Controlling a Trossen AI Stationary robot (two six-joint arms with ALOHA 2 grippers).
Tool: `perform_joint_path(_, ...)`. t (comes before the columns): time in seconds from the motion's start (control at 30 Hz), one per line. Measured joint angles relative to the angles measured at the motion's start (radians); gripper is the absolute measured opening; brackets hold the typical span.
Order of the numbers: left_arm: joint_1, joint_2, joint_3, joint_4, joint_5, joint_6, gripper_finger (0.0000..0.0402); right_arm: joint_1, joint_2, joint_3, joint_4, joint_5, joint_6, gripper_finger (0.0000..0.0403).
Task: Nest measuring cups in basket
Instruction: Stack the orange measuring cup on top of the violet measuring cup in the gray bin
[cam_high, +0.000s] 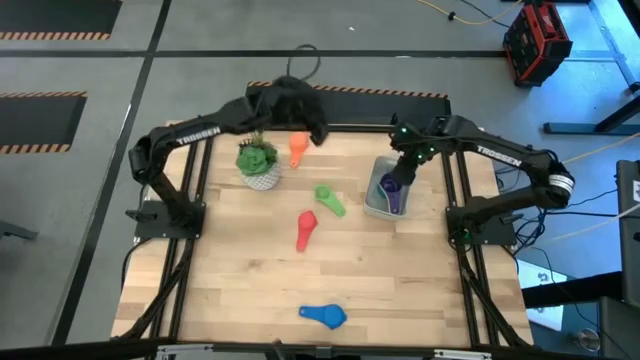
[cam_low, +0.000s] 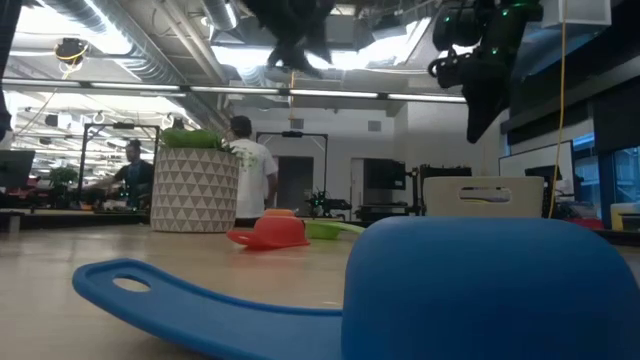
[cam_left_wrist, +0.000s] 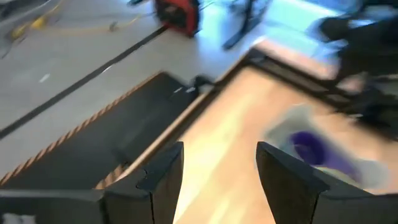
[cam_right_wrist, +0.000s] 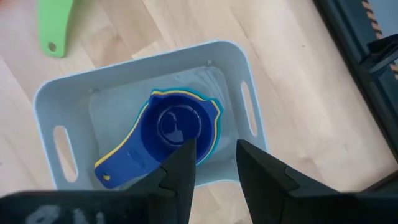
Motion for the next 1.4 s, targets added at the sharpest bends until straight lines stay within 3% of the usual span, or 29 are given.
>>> perform_joint_path(0.2,0.127,0.004,0.000,-0.077,0.008,-0.026,0.0195,0.000,-0.020,0.000,0.002,0.000,-0.003,0.0120)
perform_joint_path(0.37,0.199,0.009,0.000,-0.083,0.085,-0.036,0.0195,0.000,-0.020,0.000,0.006,0.000,-0.003,0.0120)
perform_joint_path(0.63,0.199,0.129,-0.001,-0.101,0.129,-0.061,0.0195,0.000,-0.020,0.000,0.052,0.000,-0.007,0.0120)
perform_joint_path(0.93,0.191,0.302,-0.002,-0.273,0.118,-0.124,0.0195,0.000,-0.020,0.000,0.074,0.000,-0.004,0.0120)
perform_joint_path(1.4,0.179,0.397,-0.002,-0.382,0.071,-0.158,0.0195,0.000,-0.020,0.000,0.091,0.000,-0.004,0.0120)
